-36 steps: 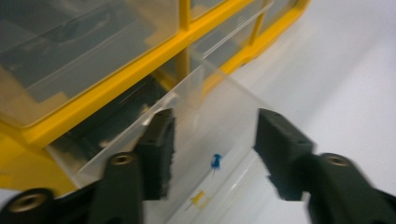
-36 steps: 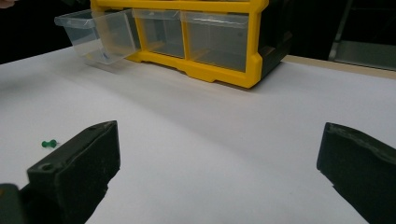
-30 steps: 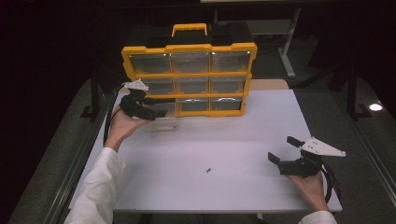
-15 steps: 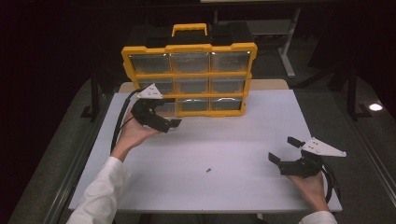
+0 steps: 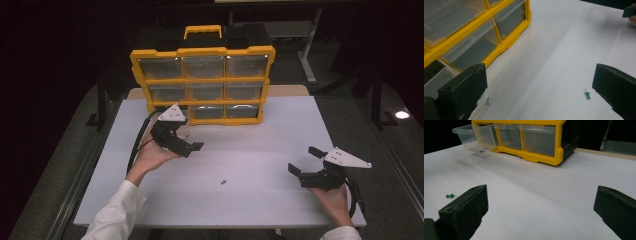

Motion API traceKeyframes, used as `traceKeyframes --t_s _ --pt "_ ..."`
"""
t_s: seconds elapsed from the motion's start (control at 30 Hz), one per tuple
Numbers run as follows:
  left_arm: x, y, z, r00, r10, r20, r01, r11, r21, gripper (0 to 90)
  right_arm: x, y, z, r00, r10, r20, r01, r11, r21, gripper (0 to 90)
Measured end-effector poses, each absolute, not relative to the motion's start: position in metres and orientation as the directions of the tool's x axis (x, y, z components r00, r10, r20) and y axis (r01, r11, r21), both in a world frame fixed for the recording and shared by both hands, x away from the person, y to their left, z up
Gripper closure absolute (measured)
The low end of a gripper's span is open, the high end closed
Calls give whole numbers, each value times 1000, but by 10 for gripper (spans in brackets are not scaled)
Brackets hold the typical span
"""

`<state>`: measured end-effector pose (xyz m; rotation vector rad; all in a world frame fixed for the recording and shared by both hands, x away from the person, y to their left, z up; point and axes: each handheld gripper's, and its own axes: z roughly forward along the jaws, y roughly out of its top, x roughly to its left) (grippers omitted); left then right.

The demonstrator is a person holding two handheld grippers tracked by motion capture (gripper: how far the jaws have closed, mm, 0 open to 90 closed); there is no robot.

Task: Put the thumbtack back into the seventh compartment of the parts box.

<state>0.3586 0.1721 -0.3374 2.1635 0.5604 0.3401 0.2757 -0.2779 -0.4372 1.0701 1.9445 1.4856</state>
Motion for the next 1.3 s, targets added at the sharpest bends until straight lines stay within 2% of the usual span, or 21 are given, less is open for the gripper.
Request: traceKeyframes --t_s 0.27,0.67,0.77,1.0,1.1,1.3 --pt "340 160 -350 873 480 86 253 -598 761 0 276 -278 -437 -587 804 90 301 113 947 0" --pt "328 140 -380 893 450 30 285 -614 736 0 276 -278 -437 -587 804 91 301 112 947 0" --pt "326 136 -387 907 421 12 279 -623 731 59 276 -278 -437 -587 805 91 302 113 947 0" --pt "323 131 -397 907 420 -26 303 -610 732 75 276 -278 -437 -587 804 91 301 113 947 0" --pt "322 133 -401 907 418 -50 314 -592 742 136 276 -278 -437 -588 804 91 301 113 947 0" --pt "320 131 -407 900 432 -53 331 -600 729 137 276 -278 -437 -588 803 93 303 113 946 0"
